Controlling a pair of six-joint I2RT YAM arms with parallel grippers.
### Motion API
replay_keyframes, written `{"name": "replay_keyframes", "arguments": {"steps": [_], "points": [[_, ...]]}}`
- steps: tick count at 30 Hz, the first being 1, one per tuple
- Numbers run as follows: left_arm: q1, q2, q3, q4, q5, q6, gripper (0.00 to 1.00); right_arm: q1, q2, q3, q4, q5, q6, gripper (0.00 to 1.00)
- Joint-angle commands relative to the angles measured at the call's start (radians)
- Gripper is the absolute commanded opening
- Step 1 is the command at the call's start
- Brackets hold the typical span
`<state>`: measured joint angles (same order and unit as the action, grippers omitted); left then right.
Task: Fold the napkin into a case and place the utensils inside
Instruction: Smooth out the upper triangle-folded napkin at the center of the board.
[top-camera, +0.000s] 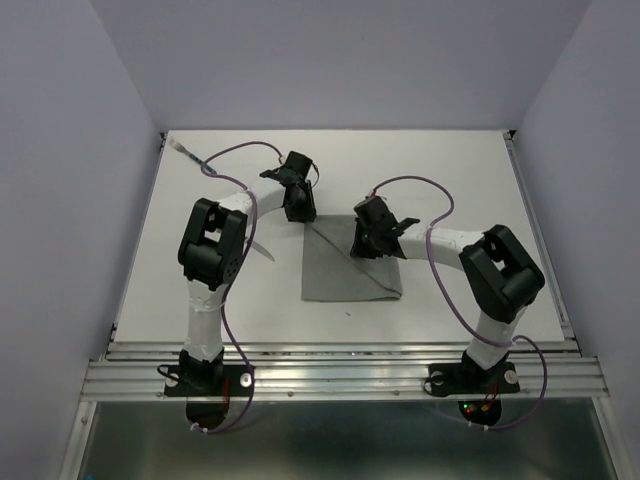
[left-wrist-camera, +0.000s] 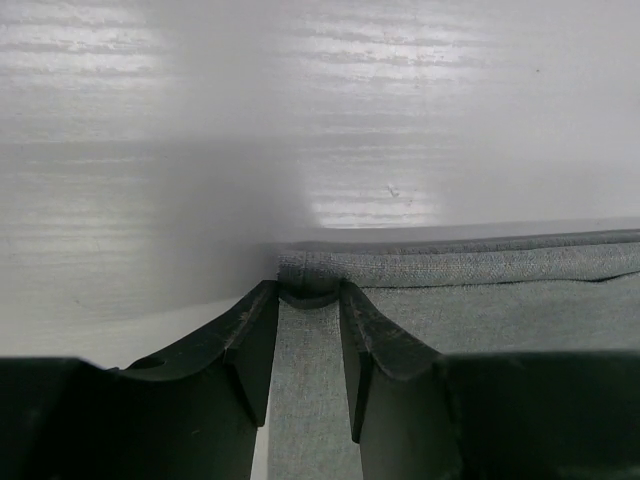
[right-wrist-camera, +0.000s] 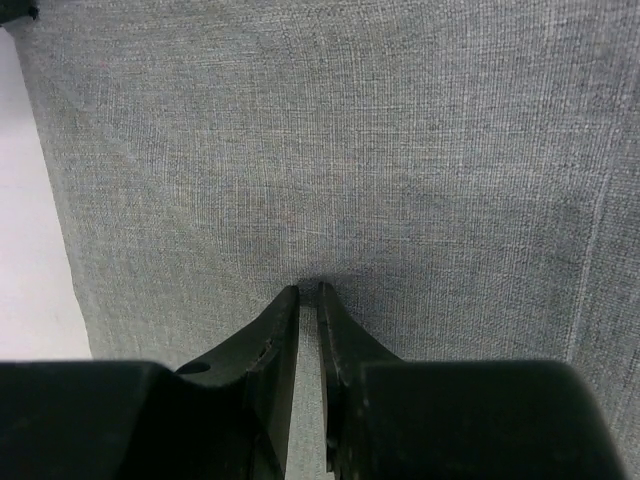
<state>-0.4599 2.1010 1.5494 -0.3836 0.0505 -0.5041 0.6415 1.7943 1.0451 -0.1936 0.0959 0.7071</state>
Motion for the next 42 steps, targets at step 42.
{"name": "replay_keyframes", "arguments": {"steps": [42], "points": [[-0.069,-0.288,-0.074,-0.037,-0.032,-0.022,0.42,-0.133,-0.362,-0.159,-0.119,0.182,-0.110,0.38]]}}
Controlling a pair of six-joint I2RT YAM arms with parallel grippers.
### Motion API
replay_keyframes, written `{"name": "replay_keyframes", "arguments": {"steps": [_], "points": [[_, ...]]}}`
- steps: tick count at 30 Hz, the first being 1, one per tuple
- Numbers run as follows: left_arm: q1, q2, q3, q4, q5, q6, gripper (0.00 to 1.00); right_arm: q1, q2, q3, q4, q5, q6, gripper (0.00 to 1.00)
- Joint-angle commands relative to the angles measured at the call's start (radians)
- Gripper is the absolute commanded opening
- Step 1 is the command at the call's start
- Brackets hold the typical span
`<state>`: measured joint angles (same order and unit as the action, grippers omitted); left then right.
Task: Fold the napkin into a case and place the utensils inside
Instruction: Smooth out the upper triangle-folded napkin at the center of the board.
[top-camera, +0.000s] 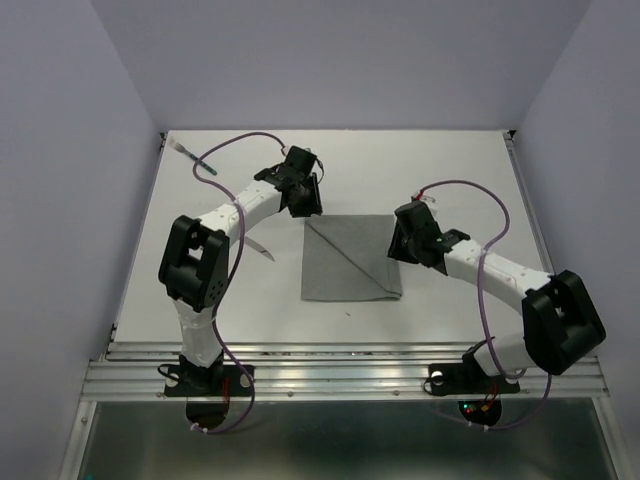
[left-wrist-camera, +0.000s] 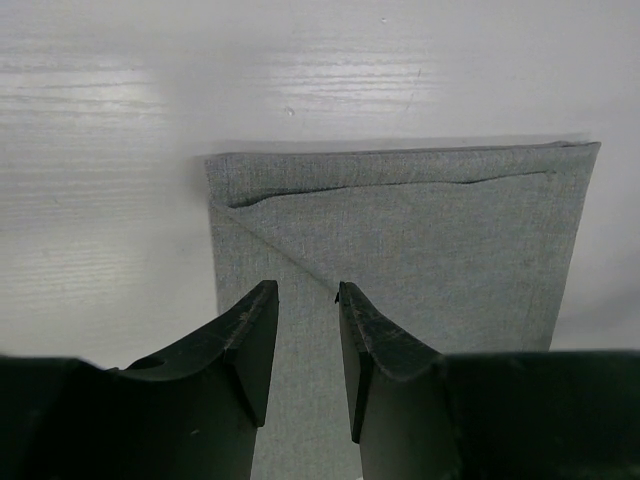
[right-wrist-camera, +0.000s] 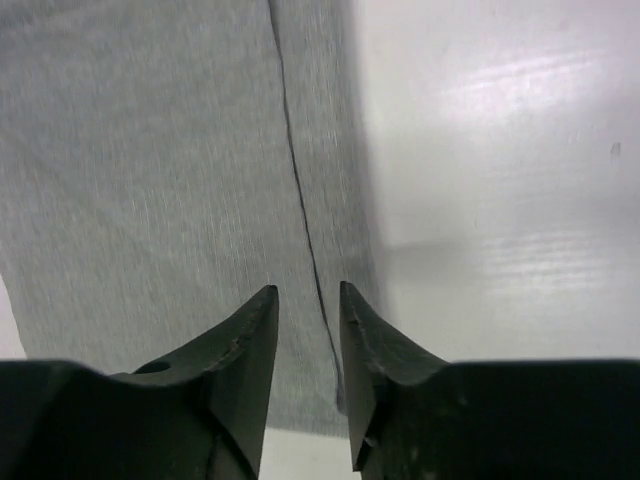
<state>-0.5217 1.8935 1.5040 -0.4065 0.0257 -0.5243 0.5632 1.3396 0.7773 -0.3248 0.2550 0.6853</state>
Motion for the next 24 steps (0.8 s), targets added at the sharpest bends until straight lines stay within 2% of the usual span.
{"name": "replay_keyframes", "arguments": {"steps": [1,5,12,19,24], "points": [[-0.008,-0.085,-0.033,-0.012,-0.007,-0.003,0.42,-0.066,0.125,0.138,0.012,0.017,-0.099,0.38],[-0.008,-0.103,-0.056,-0.011,-0.015,-0.003,0.42,-0.103,0.291,0.305,0.013,0.006,-0.150,0.39],[-0.008,-0.120,-0.061,-0.018,-0.015,0.003,0.42,-0.155,0.476,0.453,0.020,-0.031,-0.201,0.36],[-0.009,-0.117,-0.062,-0.018,-0.015,0.003,0.42,-0.155,0.547,0.507,0.026,-0.066,-0.219,0.33],[-0.009,-0.117,-0.062,-0.020,-0.015,0.001,0.42,-0.155,0.509,0.488,0.052,-0.074,-0.208,0.32]]}}
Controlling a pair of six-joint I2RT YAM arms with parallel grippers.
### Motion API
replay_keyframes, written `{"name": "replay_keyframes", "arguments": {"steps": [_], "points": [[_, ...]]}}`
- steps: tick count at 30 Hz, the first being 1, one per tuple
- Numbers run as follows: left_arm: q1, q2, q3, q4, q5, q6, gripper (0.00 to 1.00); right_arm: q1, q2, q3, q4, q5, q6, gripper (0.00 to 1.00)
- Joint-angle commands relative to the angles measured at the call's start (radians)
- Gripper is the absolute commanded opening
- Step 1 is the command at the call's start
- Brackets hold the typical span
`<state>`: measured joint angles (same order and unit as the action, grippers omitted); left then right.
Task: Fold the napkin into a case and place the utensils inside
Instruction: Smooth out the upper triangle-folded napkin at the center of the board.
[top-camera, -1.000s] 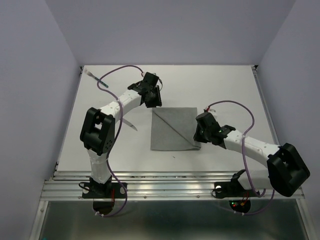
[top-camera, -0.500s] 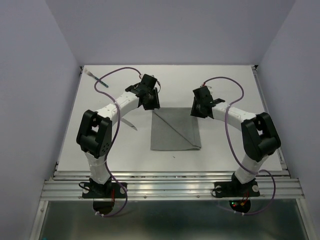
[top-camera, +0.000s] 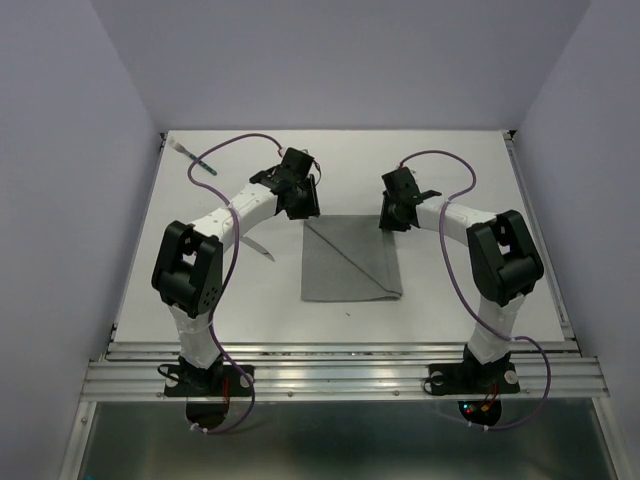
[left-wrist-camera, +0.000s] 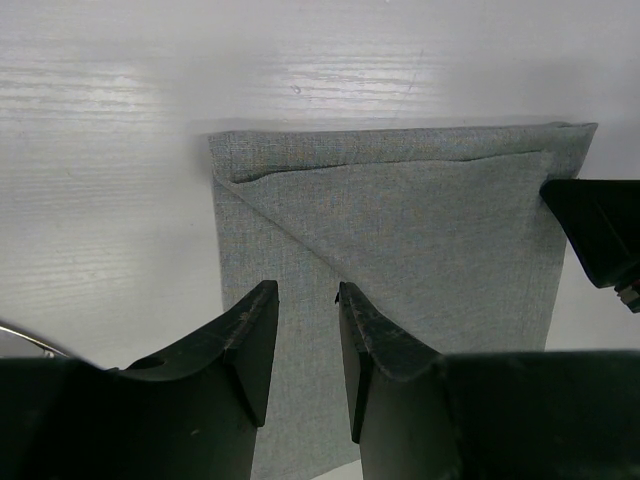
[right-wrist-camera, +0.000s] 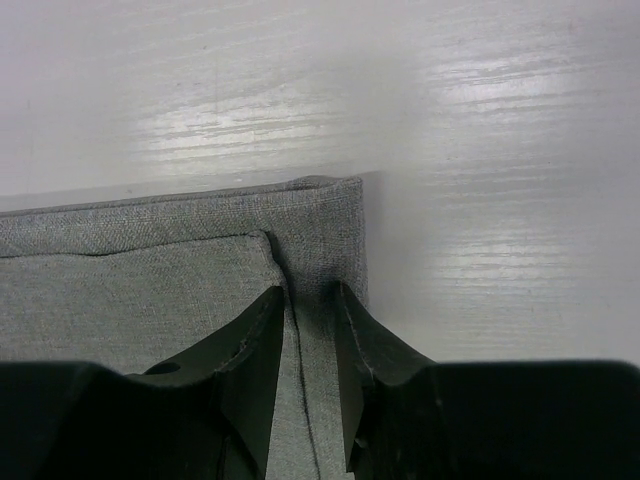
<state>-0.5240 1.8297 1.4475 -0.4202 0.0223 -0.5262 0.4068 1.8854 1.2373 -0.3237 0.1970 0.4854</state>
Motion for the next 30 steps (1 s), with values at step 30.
{"name": "replay_keyframes", "arguments": {"steps": [30], "points": [[-0.013,-0.052,-0.009,-0.009,-0.012,0.003,0.42,0.001,0.026,0.090,0.068,-0.091,-0.027,0.31]]}}
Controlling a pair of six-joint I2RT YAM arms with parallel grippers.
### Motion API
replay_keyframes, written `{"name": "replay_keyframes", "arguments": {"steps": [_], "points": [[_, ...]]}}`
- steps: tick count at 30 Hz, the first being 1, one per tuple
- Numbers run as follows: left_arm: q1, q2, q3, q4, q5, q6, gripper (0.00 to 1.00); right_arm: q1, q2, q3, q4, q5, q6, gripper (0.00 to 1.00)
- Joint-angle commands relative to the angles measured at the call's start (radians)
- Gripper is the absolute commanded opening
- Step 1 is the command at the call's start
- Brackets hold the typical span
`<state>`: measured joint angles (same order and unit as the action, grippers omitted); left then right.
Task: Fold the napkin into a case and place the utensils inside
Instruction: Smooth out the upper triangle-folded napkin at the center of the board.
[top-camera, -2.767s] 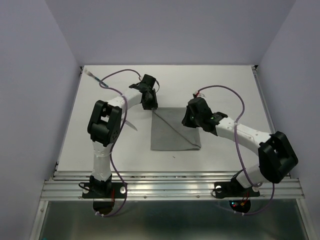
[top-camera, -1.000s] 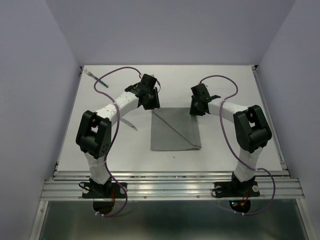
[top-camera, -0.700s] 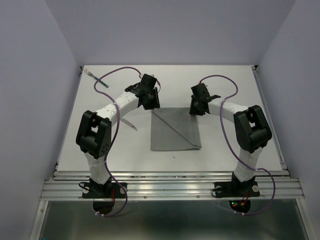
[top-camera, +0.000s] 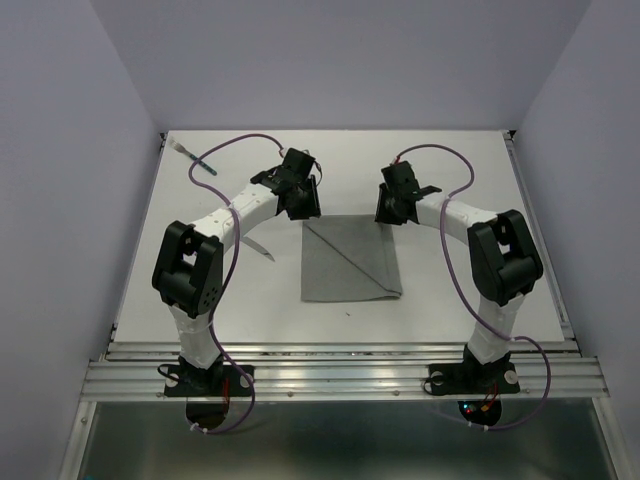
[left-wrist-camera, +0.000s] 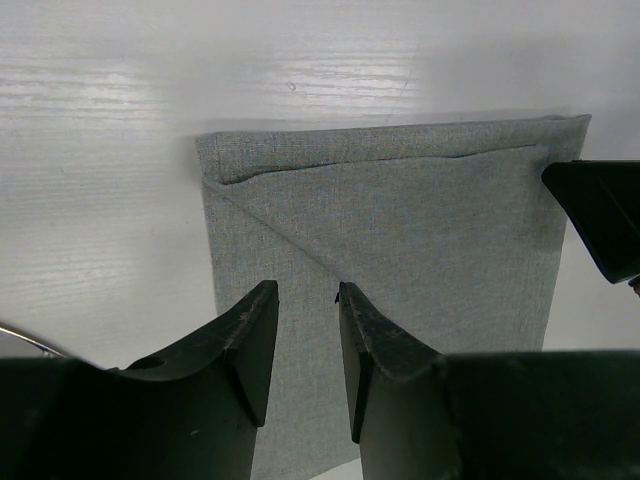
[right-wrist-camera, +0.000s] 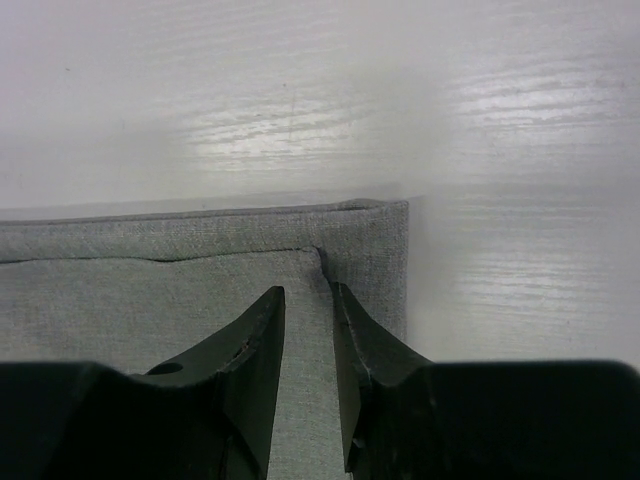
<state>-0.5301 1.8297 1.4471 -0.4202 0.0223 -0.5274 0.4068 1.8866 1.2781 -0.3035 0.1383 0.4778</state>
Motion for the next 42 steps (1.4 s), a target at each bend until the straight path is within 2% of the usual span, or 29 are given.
{"name": "replay_keyframes", "arguments": {"steps": [1,12,15,18,24,28,32,36,39,41,42], "points": [[-0.007,-0.052,-0.010,-0.009,-0.013,0.004,0.42,0.001,0.028,0.047,0.047,-0.034,-0.021,0.31],[-0.010,-0.052,-0.005,-0.009,-0.012,0.003,0.42,0.001,0.054,0.050,0.041,-0.017,-0.031,0.31],[-0.010,-0.050,-0.002,-0.011,-0.012,0.003,0.42,0.001,0.045,0.047,0.041,-0.014,-0.028,0.24],[-0.011,-0.052,0.001,-0.012,-0.012,0.004,0.42,0.001,0.022,0.041,0.043,0.027,-0.013,0.09],[-0.014,-0.046,0.007,-0.012,-0.012,0.004,0.42,0.001,0.009,0.044,0.044,0.064,-0.010,0.01],[-0.016,-0.046,0.010,-0.014,-0.012,0.006,0.42,0.001,0.016,0.044,0.046,0.072,-0.005,0.01],[-0.016,-0.044,0.010,-0.015,-0.012,0.007,0.42,0.001,0.023,0.046,0.044,0.067,-0.004,0.04],[-0.019,-0.041,0.010,-0.015,-0.010,0.007,0.42,0.001,0.008,0.038,0.044,0.063,-0.001,0.24],[-0.027,-0.029,0.018,-0.012,-0.005,0.007,0.42,0.001,-0.041,0.021,0.046,0.069,0.005,0.32],[-0.031,-0.011,0.030,-0.014,-0.002,0.009,0.42,0.001,-0.081,0.004,0.044,0.073,0.008,0.33],[-0.031,-0.006,0.033,-0.011,-0.004,0.010,0.42,0.001,-0.125,-0.008,0.043,0.073,0.013,0.37]]}}
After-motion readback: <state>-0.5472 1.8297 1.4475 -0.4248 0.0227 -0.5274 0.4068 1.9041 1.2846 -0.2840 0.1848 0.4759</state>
